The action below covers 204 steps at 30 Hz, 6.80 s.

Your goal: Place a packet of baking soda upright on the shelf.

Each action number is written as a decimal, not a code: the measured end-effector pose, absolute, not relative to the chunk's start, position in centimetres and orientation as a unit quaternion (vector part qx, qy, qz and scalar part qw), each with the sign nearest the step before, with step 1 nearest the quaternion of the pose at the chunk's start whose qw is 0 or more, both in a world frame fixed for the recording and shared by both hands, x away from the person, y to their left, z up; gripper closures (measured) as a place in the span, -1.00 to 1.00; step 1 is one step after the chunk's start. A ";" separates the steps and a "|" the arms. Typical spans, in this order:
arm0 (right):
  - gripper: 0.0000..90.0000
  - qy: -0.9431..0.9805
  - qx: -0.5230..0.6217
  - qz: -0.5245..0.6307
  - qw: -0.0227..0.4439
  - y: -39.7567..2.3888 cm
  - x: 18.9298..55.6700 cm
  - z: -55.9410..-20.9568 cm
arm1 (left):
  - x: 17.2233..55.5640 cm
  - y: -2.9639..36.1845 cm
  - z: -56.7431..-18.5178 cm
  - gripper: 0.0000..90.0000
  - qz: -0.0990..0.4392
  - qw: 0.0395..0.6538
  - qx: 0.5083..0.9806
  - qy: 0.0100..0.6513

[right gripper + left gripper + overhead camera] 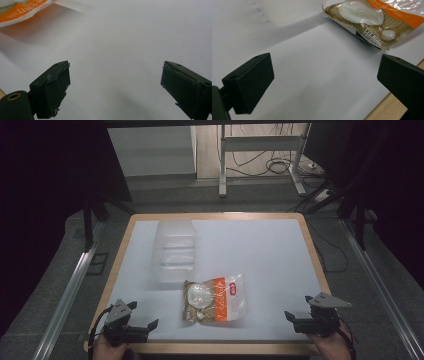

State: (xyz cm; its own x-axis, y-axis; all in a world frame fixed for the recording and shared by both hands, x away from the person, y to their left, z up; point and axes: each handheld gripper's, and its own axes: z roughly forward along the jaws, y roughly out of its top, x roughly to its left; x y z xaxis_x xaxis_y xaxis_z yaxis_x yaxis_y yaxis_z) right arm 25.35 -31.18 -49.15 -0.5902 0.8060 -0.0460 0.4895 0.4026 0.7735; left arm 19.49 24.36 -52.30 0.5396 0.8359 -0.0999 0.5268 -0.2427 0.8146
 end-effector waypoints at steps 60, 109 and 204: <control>-0.84 0.841 0.375 0.341 0.189 -29.0 26.4 -50.3 | 27.5 18.3 -53.8 1.00 0.090 0.356 0.856 0.363; -0.84 0.845 0.377 0.330 0.185 -28.9 26.8 -50.4 | 31.0 8.6 -52.8 0.72 0.119 0.345 0.887 0.283; 0.26 0.872 0.318 0.367 0.059 -19.2 37.4 -50.3 | 20.6 20.7 -52.8 -1.00 0.161 0.358 0.813 0.430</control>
